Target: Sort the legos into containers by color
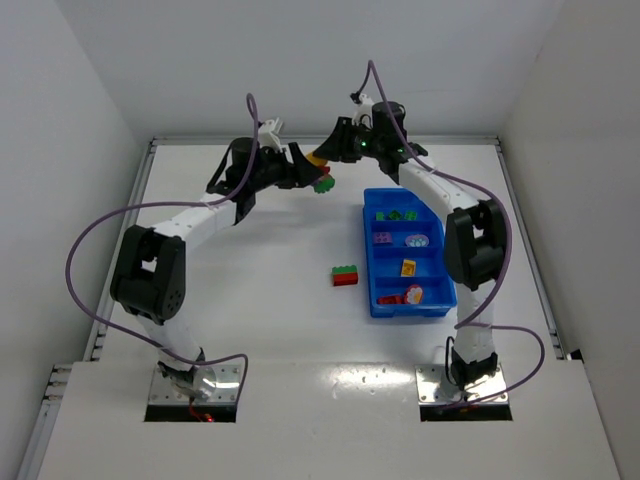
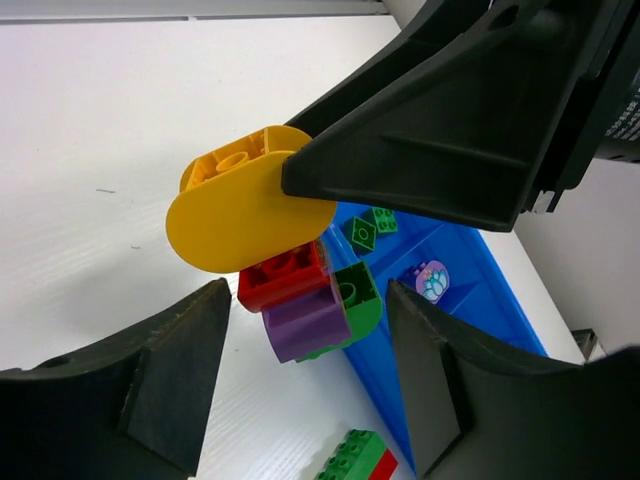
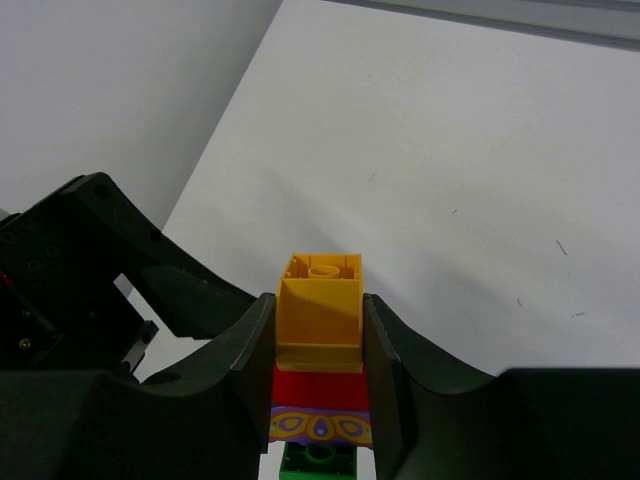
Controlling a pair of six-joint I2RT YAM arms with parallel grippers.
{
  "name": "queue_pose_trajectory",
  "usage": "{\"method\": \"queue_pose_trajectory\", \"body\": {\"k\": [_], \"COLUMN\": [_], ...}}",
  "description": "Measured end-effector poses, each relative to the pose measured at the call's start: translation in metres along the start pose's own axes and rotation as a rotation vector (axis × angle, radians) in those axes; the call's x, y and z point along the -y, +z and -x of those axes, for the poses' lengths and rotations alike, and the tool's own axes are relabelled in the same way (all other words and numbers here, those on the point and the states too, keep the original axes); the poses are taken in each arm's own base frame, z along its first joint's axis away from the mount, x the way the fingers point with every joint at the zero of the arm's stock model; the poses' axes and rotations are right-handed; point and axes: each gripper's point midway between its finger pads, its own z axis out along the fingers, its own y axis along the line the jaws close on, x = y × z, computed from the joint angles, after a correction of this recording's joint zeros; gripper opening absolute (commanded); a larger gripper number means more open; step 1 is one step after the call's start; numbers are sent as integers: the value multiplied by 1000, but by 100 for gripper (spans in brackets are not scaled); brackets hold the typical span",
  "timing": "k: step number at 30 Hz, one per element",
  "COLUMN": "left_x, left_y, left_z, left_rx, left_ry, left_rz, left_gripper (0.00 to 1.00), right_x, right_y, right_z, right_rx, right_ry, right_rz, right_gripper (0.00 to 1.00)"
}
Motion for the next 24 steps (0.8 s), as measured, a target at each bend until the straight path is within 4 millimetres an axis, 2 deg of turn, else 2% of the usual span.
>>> {"method": "queue_pose_trajectory", "body": {"k": [10,15,16,17,18,20,24], "left_x": [-6,-7,-7,-7,-8,-7,-5], "left_y": [-1,0,1,1,1,2,4], "left_z": [0,-2,-2,-2,-2,-2,-4], "left_rx": [-5,-8,-8,-8,-7,-6,-8], "left_ry": [-8,-9,-10,-11,-10,-25,-45], "left_rz": [8,6,7,7,6,1,-14], "left_gripper": [25,23,26,55,63,72,73], "right_x": [-3,0,0,1,1,-3,-9], "right_y": [-2,-3,-3,-3,-4,-3,0], "right_z": [4,6,7,7,8,7,3], "right_rx": [11,18,20,21,22,19,12], "right_ry": [-19,-33,-35,-36,-35,-39,-45], "right_rz": [0,-13,-17,-21,-23,-18,-11], "right_gripper": [0,0,0,0,0,0,0]}}
